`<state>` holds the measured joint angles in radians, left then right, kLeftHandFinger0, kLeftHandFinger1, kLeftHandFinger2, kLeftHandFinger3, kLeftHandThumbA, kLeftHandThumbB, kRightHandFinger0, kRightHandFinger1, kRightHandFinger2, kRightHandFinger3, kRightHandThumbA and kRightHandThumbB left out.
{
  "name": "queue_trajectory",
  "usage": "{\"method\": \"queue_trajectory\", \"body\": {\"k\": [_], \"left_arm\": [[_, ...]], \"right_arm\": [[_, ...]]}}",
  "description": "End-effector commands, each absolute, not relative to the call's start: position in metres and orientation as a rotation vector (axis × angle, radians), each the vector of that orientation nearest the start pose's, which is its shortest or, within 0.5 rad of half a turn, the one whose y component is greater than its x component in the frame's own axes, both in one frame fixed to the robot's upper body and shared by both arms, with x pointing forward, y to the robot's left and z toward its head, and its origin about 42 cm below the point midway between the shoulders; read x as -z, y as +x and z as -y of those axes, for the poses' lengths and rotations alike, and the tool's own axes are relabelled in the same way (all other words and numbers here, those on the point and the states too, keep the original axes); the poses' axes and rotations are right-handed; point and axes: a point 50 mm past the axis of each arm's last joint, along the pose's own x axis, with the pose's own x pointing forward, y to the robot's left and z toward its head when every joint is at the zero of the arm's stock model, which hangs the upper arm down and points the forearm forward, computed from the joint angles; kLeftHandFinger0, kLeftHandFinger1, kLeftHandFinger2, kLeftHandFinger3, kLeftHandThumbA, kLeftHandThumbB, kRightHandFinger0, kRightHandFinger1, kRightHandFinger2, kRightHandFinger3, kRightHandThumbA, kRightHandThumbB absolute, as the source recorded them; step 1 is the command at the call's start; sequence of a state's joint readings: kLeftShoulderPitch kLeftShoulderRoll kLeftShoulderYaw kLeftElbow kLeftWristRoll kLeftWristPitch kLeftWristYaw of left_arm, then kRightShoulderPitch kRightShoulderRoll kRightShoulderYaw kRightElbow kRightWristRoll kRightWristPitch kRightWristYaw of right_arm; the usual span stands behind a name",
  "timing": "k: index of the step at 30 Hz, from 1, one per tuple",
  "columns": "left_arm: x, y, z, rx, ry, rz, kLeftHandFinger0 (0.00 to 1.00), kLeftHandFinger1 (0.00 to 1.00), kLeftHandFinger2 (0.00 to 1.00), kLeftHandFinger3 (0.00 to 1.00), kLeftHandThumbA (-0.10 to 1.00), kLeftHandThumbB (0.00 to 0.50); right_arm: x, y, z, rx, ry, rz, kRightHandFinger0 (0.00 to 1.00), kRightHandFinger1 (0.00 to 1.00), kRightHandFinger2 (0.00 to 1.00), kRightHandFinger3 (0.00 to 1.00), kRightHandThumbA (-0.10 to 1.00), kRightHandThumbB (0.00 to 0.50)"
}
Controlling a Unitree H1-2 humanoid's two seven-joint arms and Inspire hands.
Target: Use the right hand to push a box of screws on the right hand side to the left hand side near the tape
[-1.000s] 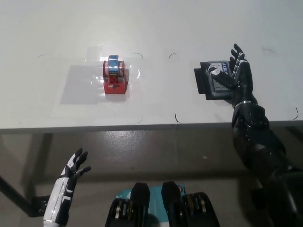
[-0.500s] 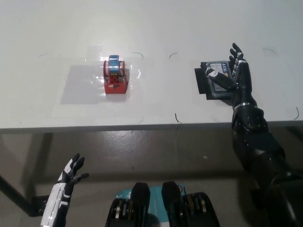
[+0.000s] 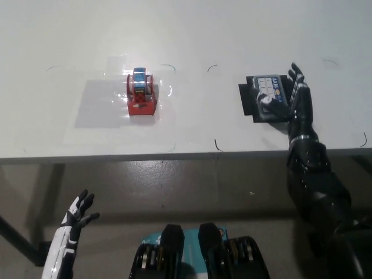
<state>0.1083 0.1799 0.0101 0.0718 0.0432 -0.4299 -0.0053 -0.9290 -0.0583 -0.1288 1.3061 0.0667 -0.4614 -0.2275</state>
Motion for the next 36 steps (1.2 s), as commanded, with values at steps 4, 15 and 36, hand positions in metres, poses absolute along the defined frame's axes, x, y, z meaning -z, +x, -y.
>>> {"method": "queue_trajectory", "body": {"k": [4, 15, 36], "left_arm": [[-0.097, 0.239, -0.280, 0.021, 0.235, 0.328, 0.89, 1.00, 1.00, 1.00, 1.00, 0.500], [-0.099, 0.245, -0.281, 0.023, 0.248, 0.338, 0.83, 1.00, 1.00, 1.00, 1.00, 0.500], [-0.100, 0.244, -0.280, 0.034, 0.253, 0.337, 0.81, 1.00, 1.00, 1.00, 1.00, 0.500]], "right_arm": [[-0.141, 0.517, 0.159, 0.113, 0.082, 0.007, 1.00, 1.00, 1.00, 1.00, 1.00, 0.135], [-0.148, 0.516, 0.118, 0.020, 0.147, 0.001, 1.00, 1.00, 1.00, 1.00, 1.00, 0.111], [-0.174, 0.508, 0.031, -0.054, 0.197, 0.009, 1.00, 1.00, 1.00, 1.00, 1.00, 0.117]]}}
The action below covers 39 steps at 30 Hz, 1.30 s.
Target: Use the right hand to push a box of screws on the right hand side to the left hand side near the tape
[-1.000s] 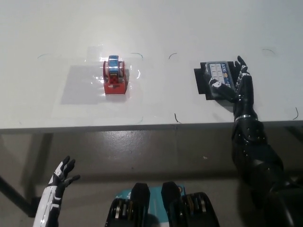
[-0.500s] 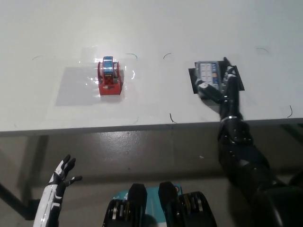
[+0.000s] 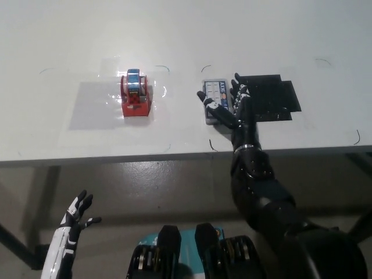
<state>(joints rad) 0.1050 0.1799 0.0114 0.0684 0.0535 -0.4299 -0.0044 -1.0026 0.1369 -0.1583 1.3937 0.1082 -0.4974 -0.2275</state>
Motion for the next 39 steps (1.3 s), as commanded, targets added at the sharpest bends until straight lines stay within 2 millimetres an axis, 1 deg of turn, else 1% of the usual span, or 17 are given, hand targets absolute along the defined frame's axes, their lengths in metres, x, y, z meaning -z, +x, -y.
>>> {"method": "queue_trajectory", "body": {"k": [1, 4, 5, 6, 9, 11, 12, 13, 15, 17, 22, 24, 28, 29, 31, 36, 39], "left_arm": [[-0.100, 0.244, -0.280, 0.035, 0.253, 0.338, 0.81, 1.00, 1.00, 1.00, 1.00, 0.500], [-0.100, 0.245, -0.279, 0.033, 0.246, 0.341, 0.80, 1.00, 1.00, 1.00, 1.00, 0.500], [-0.101, 0.245, -0.279, 0.034, 0.251, 0.342, 0.80, 1.00, 1.00, 1.00, 1.00, 0.500], [-0.101, 0.245, -0.279, 0.037, 0.247, 0.343, 0.80, 1.00, 1.00, 1.00, 1.00, 0.500], [-0.101, 0.245, -0.278, 0.038, 0.243, 0.345, 0.80, 1.00, 1.00, 1.00, 1.00, 0.500], [-0.102, 0.245, -0.278, 0.040, 0.244, 0.347, 0.81, 1.00, 1.00, 1.00, 1.00, 0.500], [-0.102, 0.245, -0.278, 0.039, 0.245, 0.347, 0.81, 1.00, 1.00, 1.00, 1.00, 0.500], [-0.102, 0.245, -0.278, 0.038, 0.245, 0.347, 0.82, 1.00, 1.00, 1.00, 1.00, 0.500], [-0.101, 0.245, -0.278, 0.042, 0.241, 0.345, 0.83, 1.00, 1.00, 1.00, 1.00, 0.500], [-0.102, 0.245, -0.278, 0.042, 0.238, 0.347, 0.83, 1.00, 1.00, 1.00, 1.00, 0.500], [-0.103, 0.245, -0.277, 0.049, 0.237, 0.352, 0.82, 1.00, 1.00, 1.00, 1.00, 0.500], [-0.103, 0.244, -0.278, 0.053, 0.230, 0.351, 0.83, 1.00, 1.00, 1.00, 1.00, 0.500], [-0.104, 0.246, -0.279, 0.053, 0.242, 0.353, 0.82, 1.00, 1.00, 1.00, 1.00, 0.499], [-0.103, 0.246, -0.279, 0.054, 0.237, 0.351, 0.82, 1.00, 1.00, 1.00, 1.00, 0.500], [-0.104, 0.246, -0.279, 0.054, 0.231, 0.353, 0.81, 1.00, 1.00, 1.00, 1.00, 0.500], [-0.104, 0.248, -0.279, 0.060, 0.235, 0.354, 0.81, 1.00, 1.00, 1.00, 1.00, 0.500], [-0.104, 0.248, -0.279, 0.065, 0.239, 0.351, 0.81, 1.00, 1.00, 1.00, 1.00, 0.500]], "right_arm": [[-0.175, 0.508, 0.030, -0.054, 0.196, 0.010, 1.00, 1.00, 1.00, 1.00, 1.00, 0.106], [-0.178, 0.507, 0.022, -0.066, 0.209, 0.010, 1.00, 1.00, 1.00, 1.00, 1.00, 0.066], [-0.179, 0.506, 0.019, -0.070, 0.214, 0.008, 1.00, 1.00, 1.00, 1.00, 1.00, 0.040], [-0.180, 0.506, 0.015, -0.070, 0.231, 0.005, 1.00, 1.00, 1.00, 1.00, 1.00, 0.045], [-0.180, 0.502, 0.004, -0.087, 0.230, -0.019, 1.00, 1.00, 1.00, 1.00, 1.00, 0.197], [-0.181, 0.501, -0.001, -0.088, 0.209, -0.022, 1.00, 1.00, 1.00, 1.00, 1.00, 0.223], [-0.181, 0.499, -0.005, -0.085, 0.182, -0.027, 1.00, 1.00, 1.00, 1.00, 1.00, 0.255], [-0.181, 0.498, -0.008, -0.085, 0.186, -0.030, 1.00, 1.00, 1.00, 1.00, 1.00, 0.258], [-0.182, 0.495, -0.016, -0.090, 0.192, -0.039, 1.00, 1.00, 1.00, 1.00, 1.00, 0.247], [-0.183, 0.492, -0.023, -0.097, 0.203, -0.050, 1.00, 1.00, 1.00, 1.00, 1.00, 0.259], [-0.190, 0.487, -0.041, -0.076, 0.270, -0.072, 1.00, 1.00, 1.00, 1.00, 1.00, 0.220], [-0.192, 0.484, -0.047, -0.051, 0.318, -0.093, 1.00, 1.00, 1.00, 1.00, 1.00, 0.221], [-0.198, 0.480, -0.060, 0.038, 0.434, -0.154, 1.00, 1.00, 1.00, 1.00, 1.00, 0.251], [-0.200, 0.479, -0.062, 0.060, 0.444, -0.162, 1.00, 1.00, 1.00, 1.00, 1.00, 0.225], [-0.202, 0.479, -0.064, 0.077, 0.481, -0.190, 1.00, 1.00, 1.00, 1.00, 1.00, 0.233], [-0.203, 0.480, -0.065, 0.077, 0.519, -0.220, 1.00, 1.00, 1.00, 1.00, 1.00, 0.201], [-0.200, 0.480, -0.062, 0.102, 0.535, -0.203, 1.00, 1.00, 1.00, 1.00, 1.00, 0.197]]}}
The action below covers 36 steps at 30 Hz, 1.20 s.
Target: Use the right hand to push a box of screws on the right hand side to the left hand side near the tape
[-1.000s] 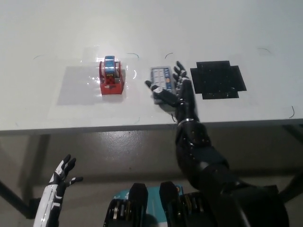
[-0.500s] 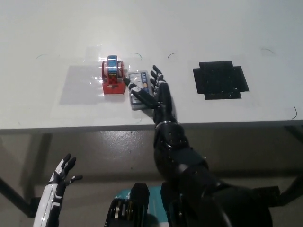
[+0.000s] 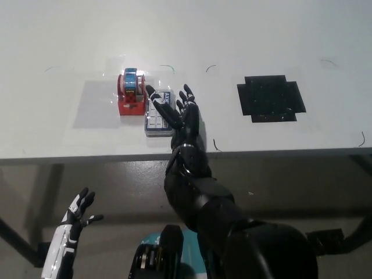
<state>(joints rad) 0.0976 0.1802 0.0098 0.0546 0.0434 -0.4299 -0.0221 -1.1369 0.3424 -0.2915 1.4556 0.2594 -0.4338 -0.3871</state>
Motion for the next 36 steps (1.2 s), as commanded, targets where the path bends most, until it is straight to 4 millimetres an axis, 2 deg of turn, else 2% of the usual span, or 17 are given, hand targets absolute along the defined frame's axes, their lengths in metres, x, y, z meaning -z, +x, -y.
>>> {"method": "queue_trajectory", "body": {"k": [1, 4, 7, 8, 9, 11, 13, 15, 17, 20, 21, 25, 27, 29, 32, 33, 36], "left_arm": [[-0.104, 0.248, -0.278, 0.067, 0.242, 0.353, 0.81, 1.00, 1.00, 1.00, 1.00, 0.500], [-0.105, 0.249, -0.279, 0.065, 0.243, 0.356, 0.80, 1.00, 1.00, 1.00, 1.00, 0.500], [-0.107, 0.253, -0.280, 0.064, 0.239, 0.362, 0.76, 1.00, 0.98, 1.00, 1.00, 0.500], [-0.107, 0.253, -0.280, 0.064, 0.240, 0.363, 0.75, 0.99, 0.98, 1.00, 1.00, 0.500], [-0.108, 0.254, -0.281, 0.063, 0.244, 0.366, 0.74, 0.97, 0.96, 1.00, 1.00, 0.500], [-0.108, 0.255, -0.282, 0.067, 0.253, 0.366, 0.74, 0.97, 0.97, 1.00, 1.00, 0.500], [-0.109, 0.258, -0.284, 0.069, 0.263, 0.369, 0.74, 0.96, 0.96, 1.00, 1.00, 0.500], [-0.110, 0.260, -0.285, 0.071, 0.270, 0.371, 0.75, 0.96, 0.96, 1.00, 1.00, 0.500], [-0.110, 0.261, -0.286, 0.072, 0.275, 0.371, 0.79, 0.98, 0.97, 1.00, 1.00, 0.500], [-0.111, 0.263, -0.287, 0.072, 0.286, 0.371, 0.80, 1.00, 0.97, 1.00, 1.00, 0.500], [-0.112, 0.264, -0.288, 0.069, 0.291, 0.374, 0.81, 1.00, 0.98, 1.00, 1.00, 0.500], [-0.111, 0.264, -0.293, 0.066, 0.288, 0.369, 0.84, 1.00, 0.98, 1.00, 1.00, 0.500], [-0.112, 0.265, -0.294, 0.066, 0.280, 0.372, 0.86, 1.00, 0.98, 1.00, 1.00, 0.500], [-0.113, 0.266, -0.293, 0.066, 0.270, 0.377, 0.87, 1.00, 0.96, 1.00, 1.00, 0.500], [-0.118, 0.273, -0.293, 0.073, 0.264, 0.391, 0.89, 1.00, 0.95, 1.00, 1.00, 0.500], [-0.120, 0.276, -0.293, 0.072, 0.269, 0.400, 0.89, 1.00, 0.95, 1.00, 1.00, 0.500], [-0.125, 0.281, -0.295, 0.075, 0.287, 0.417, 0.88, 1.00, 0.97, 1.00, 1.00, 0.500]], "right_arm": [[-0.201, 0.480, -0.060, 0.124, 0.532, -0.181, 1.00, 1.00, 1.00, 1.00, 1.00, 0.193], [-0.203, 0.484, -0.048, 0.163, 0.481, -0.118, 1.00, 1.00, 1.00, 1.00, 1.00, 0.207], [-0.212, 0.498, -0.020, 0.175, 0.285, 0.035, 1.00, 1.00, 1.00, 1.00, 1.00, 0.170], [-0.213, 0.499, -0.017, 0.180, 0.272, 0.051, 1.00, 1.00, 1.00, 1.00, 1.00, 0.171], [-0.218, 0.503, -0.005, 0.192, 0.192, 0.133, 1.00, 1.00, 1.00, 1.00, 1.00, 0.132], [-0.224, 0.506, 0.008, 0.184, 0.166, 0.205, 1.00, 1.00, 1.00, 1.00, 1.00, 0.158], [-0.235, 0.507, 0.023, 0.186, 0.140, 0.300, 1.00, 1.00, 1.00, 1.00, 1.00, 0.156], [-0.245, 0.503, 0.042, 0.167, 0.118, 0.418, 1.00, 1.00, 1.00, 1.00, 1.00, 0.210], [-0.256, 0.491, 0.064, 0.073, 0.168, 0.523, 1.00, 1.00, 1.00, 1.00, 1.00, 0.219], [-0.252, 0.470, 0.094, -0.034, 0.222, 0.594, 1.00, 1.00, 1.00, 1.00, 1.00, 0.274], [-0.249, 0.460, 0.107, -0.058, 0.244, 0.619, 1.00, 1.00, 1.00, 1.00, 1.00, 0.234], [-0.239, 0.429, 0.140, -0.089, 0.258, 0.648, 1.00, 1.00, 1.00, 1.00, 1.00, 0.226], [-0.239, 0.400, 0.160, -0.103, 0.252, 0.658, 1.00, 1.00, 1.00, 1.00, 1.00, 0.279], [-0.236, 0.384, 0.174, -0.150, 0.236, 0.670, 1.00, 1.00, 1.00, 1.00, 1.00, 0.288], [-0.236, 0.356, 0.195, -0.230, 0.203, 0.640, 1.00, 1.00, 1.00, 1.00, 0.96, 0.262], [-0.236, 0.337, 0.204, -0.279, 0.186, 0.605, 1.00, 1.00, 1.00, 1.00, 0.94, 0.241], [-0.231, 0.312, 0.216, -0.305, 0.123, 0.601, 1.00, 1.00, 1.00, 1.00, 1.00, 0.235]]}}
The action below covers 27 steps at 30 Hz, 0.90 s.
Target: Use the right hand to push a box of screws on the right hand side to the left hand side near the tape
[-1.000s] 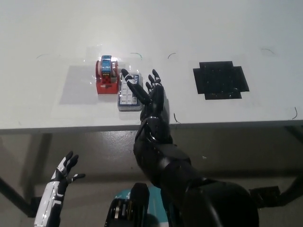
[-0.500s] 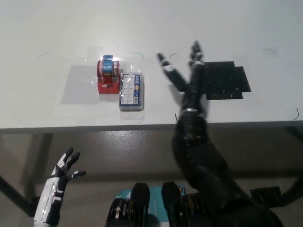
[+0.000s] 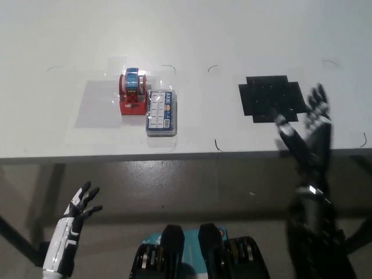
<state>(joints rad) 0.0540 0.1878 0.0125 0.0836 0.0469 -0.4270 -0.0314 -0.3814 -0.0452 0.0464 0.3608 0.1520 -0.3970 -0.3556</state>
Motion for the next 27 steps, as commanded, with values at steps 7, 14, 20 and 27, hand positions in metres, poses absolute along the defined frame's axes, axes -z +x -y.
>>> {"method": "queue_trajectory", "body": {"k": [7, 14, 20, 27], "left_arm": [[-0.131, 0.288, -0.297, 0.050, 0.263, 0.436, 0.97, 1.00, 1.00, 1.00, 1.00, 0.472], [-0.131, 0.288, -0.301, 0.022, 0.223, 0.427, 1.00, 1.00, 1.00, 1.00, 1.00, 0.456], [-0.130, 0.289, -0.302, 0.022, 0.217, 0.417, 1.00, 1.00, 1.00, 1.00, 1.00, 0.449], [-0.124, 0.288, -0.299, 0.034, 0.198, 0.406, 1.00, 1.00, 1.00, 1.00, 1.00, 0.412]], "right_arm": [[-0.198, 0.274, 0.226, -0.310, 0.009, 0.555, 1.00, 1.00, 1.00, 1.00, 1.00, 0.284], [-0.149, 0.261, 0.200, -0.309, 0.003, 0.426, 1.00, 1.00, 1.00, 1.00, 1.00, 0.363], [-0.112, 0.262, 0.183, -0.344, 0.010, 0.302, 1.00, 1.00, 1.00, 1.00, 1.00, 0.303], [-0.097, 0.273, 0.179, -0.346, 0.057, 0.251, 1.00, 1.00, 1.00, 1.00, 1.00, 0.261]]}}
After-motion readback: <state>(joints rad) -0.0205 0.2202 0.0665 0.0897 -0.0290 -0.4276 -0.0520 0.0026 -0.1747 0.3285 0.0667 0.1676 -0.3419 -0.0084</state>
